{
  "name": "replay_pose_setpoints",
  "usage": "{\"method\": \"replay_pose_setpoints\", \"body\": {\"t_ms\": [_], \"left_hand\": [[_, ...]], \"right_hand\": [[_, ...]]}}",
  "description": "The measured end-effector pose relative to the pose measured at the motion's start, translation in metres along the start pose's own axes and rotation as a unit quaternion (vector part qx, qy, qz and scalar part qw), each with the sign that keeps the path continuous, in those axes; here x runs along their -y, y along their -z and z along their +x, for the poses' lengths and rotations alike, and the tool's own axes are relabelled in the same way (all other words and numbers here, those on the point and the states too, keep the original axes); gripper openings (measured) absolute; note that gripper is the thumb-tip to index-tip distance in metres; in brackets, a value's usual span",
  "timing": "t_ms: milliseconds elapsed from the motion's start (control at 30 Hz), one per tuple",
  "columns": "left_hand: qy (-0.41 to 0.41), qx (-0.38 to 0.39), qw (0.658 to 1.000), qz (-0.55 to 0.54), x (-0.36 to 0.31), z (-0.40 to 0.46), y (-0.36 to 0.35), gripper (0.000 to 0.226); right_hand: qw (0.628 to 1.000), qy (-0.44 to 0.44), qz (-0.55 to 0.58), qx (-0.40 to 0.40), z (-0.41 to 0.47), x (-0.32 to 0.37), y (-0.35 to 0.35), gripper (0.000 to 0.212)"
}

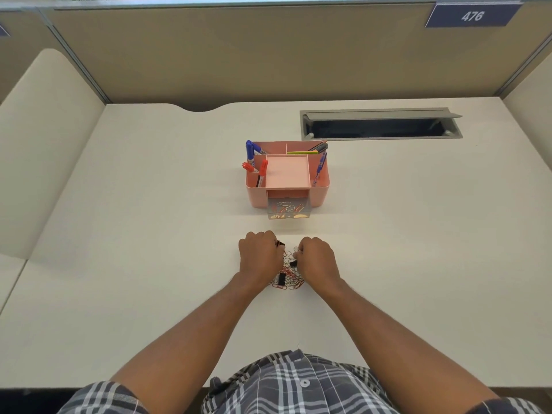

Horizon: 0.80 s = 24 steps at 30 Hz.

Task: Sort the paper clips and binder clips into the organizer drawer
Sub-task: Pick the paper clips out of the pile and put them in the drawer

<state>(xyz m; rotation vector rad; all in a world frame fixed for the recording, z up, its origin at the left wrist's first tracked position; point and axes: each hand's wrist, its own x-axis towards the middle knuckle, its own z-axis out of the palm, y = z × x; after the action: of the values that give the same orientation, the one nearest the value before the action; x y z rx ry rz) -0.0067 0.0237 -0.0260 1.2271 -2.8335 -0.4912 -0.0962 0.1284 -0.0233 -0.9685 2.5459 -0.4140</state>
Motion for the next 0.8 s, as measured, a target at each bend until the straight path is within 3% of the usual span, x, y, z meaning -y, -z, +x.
{"method": "replay_pose_setpoints", "body": {"t_ms": [200, 467, 600, 700, 800], "left_hand": [[-0.006, 0.017, 1.0, 0.008, 0.0, 0.003, -0.002, 0.018], [0.018, 0.049, 0.998, -0.043, 0.0, 0.007, 0.002, 0.011], [0.01, 0.052, 0.996, -0.067, -0.002, 0.006, 0.008, 0.012], [0.02, 0.057, 0.991, -0.123, 0.0, 0.004, 0.01, 0.011], [0.047, 0.053, 0.966, -0.247, 0.002, 0.001, 0.018, 0.008]], "right_hand": [[0.999, 0.017, -0.035, 0.018, 0.001, 0.011, 0.002, 0.014], [0.999, 0.004, 0.029, 0.029, 0.007, 0.008, 0.006, 0.024], [0.998, -0.002, 0.048, 0.038, 0.008, 0.004, 0.008, 0.014], [0.994, -0.008, 0.1, 0.043, 0.006, 0.001, 0.012, 0.016], [0.984, -0.021, 0.172, 0.031, 0.002, -0.001, 0.021, 0.017]]}}
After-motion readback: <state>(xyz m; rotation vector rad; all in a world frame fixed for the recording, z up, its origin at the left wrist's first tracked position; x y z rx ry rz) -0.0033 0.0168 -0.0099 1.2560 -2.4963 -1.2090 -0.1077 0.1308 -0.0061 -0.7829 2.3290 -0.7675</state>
